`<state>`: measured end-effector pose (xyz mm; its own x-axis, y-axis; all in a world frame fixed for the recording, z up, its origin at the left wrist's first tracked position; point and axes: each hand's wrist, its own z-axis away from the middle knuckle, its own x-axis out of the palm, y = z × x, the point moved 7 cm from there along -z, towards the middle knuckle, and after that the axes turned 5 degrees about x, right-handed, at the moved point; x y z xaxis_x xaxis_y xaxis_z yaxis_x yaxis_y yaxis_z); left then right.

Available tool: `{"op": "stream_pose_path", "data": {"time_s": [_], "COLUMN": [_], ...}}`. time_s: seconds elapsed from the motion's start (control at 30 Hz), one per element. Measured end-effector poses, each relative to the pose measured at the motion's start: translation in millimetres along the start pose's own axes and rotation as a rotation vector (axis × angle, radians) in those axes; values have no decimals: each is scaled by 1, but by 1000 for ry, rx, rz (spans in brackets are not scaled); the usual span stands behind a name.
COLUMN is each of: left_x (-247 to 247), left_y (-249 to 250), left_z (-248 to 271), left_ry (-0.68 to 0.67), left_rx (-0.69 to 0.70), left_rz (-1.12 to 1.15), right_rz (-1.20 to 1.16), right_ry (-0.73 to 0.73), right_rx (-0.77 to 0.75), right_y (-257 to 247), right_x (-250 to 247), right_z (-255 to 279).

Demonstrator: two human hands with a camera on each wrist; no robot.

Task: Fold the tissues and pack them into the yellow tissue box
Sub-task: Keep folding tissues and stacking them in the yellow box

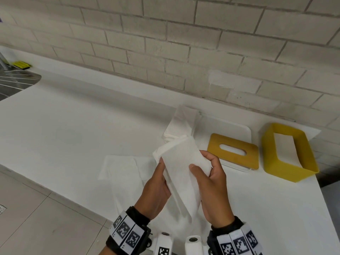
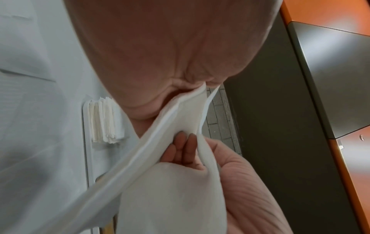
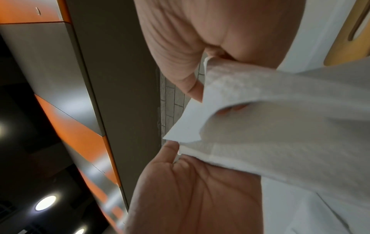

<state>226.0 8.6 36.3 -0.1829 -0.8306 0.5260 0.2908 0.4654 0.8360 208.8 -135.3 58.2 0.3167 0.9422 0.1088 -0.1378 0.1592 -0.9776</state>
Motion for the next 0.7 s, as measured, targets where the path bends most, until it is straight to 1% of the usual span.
{"op": "stream_pose_path", "data": {"time_s": [0.17, 0.33, 0.53, 0.7], "left_x": [7, 16, 21, 31], "left_y": [1, -7, -12, -18], "left_z": [5, 14, 21, 24], "left_ry": [-7, -72, -19, 42], "left_rx": [35, 5, -6, -23], "left_rz": [59, -37, -83, -57], "right_rz": [-6, -19, 2, 43], "right_ry": [-1, -14, -13, -22], "right_rx": [-4, 13, -2, -31], "right_y": [-1, 1, 2, -1], "right_x": [-4, -7, -18, -31], "right_z": [3, 8, 15, 19]}}
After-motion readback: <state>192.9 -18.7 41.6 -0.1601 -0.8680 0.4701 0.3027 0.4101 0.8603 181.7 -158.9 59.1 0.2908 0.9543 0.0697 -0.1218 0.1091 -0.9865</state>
